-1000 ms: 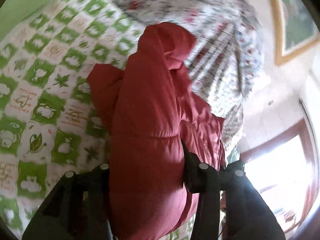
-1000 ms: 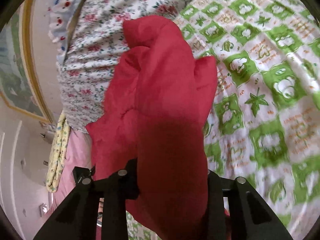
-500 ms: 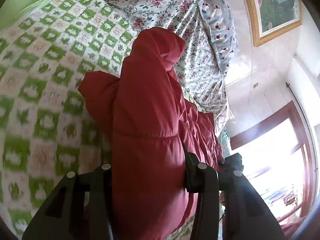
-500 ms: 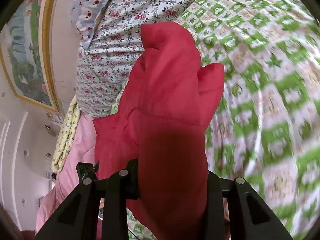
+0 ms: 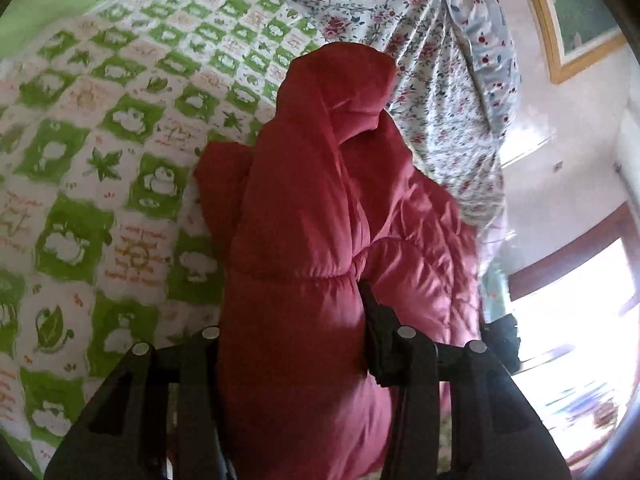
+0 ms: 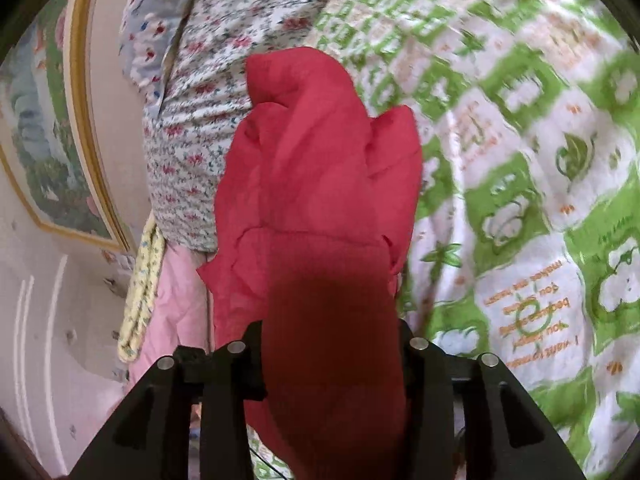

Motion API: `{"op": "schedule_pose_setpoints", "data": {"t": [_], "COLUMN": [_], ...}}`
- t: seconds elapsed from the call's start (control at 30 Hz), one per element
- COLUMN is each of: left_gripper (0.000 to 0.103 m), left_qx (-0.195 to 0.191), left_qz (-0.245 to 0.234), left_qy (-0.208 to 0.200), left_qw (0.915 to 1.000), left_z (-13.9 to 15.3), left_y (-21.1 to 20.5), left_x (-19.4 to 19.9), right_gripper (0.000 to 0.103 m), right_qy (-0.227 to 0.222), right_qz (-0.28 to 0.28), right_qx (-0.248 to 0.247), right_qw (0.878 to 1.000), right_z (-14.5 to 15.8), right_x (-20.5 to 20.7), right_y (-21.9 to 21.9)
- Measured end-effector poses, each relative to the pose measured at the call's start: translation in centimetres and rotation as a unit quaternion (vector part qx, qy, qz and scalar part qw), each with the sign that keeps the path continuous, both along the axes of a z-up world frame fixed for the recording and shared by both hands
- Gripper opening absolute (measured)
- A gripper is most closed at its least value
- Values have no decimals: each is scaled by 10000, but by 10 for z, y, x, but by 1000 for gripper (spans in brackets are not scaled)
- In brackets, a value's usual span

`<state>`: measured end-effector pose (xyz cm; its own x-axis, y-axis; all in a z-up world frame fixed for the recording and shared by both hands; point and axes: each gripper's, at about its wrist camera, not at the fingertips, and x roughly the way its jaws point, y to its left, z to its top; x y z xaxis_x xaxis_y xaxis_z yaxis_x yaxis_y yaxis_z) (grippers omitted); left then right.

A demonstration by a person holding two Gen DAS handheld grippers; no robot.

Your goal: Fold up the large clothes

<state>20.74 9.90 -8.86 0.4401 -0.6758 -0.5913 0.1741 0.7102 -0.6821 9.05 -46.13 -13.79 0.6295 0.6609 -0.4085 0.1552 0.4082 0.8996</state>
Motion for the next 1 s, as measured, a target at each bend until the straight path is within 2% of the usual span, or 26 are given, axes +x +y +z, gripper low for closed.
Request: {"op": "schedule_pose_setpoints", "data": {"t": [0.07, 0.33, 0.47, 0.57, 0.67, 0.73, 0.77, 0.87, 1.0], "left_gripper": [46, 54, 65, 75, 76, 77, 79, 79, 79], "left_qx": [127, 237, 395, 745, 1062, 1287, 1460, 1416, 1398], "left_qz": [40, 115, 188, 301, 508, 861, 1122, 1367, 1247], "left_qy": [-32, -17, 57, -31, -183, -310, -393, -627, -812], "left_qw": [9999, 9997, 9990, 9968, 9929, 9874, 9821, 9784, 9789], "left_z": [0, -8, -7, 2, 16, 27, 33, 47, 61], "left_y": [-4, -4, -3, -5, -3, 2, 5, 13, 9], "left_x": [2, 5, 4, -1, -9, -16, -21, -32, -42], "right_gripper": [43, 45, 46, 49, 52, 55, 57, 62, 68], "right_qy": [2, 29, 38, 68, 89, 95, 105, 156, 225], "right_qz": [-65, -116, -152, -179, -210, -229, -249, -303, -346], "right_qx": [86, 135, 147, 96, -65, -226, -337, -556, -860], "right_qw": [9999, 9998, 9998, 9998, 9997, 9994, 9991, 9979, 9954], "right_z": [-4, -5, -6, -5, -1, 4, 6, 11, 18], "right_x": [-1, -3, -4, -6, -6, -7, -7, -7, -6], "right_y": [-1, -1, -2, -1, 1, 3, 5, 6, 8]}}
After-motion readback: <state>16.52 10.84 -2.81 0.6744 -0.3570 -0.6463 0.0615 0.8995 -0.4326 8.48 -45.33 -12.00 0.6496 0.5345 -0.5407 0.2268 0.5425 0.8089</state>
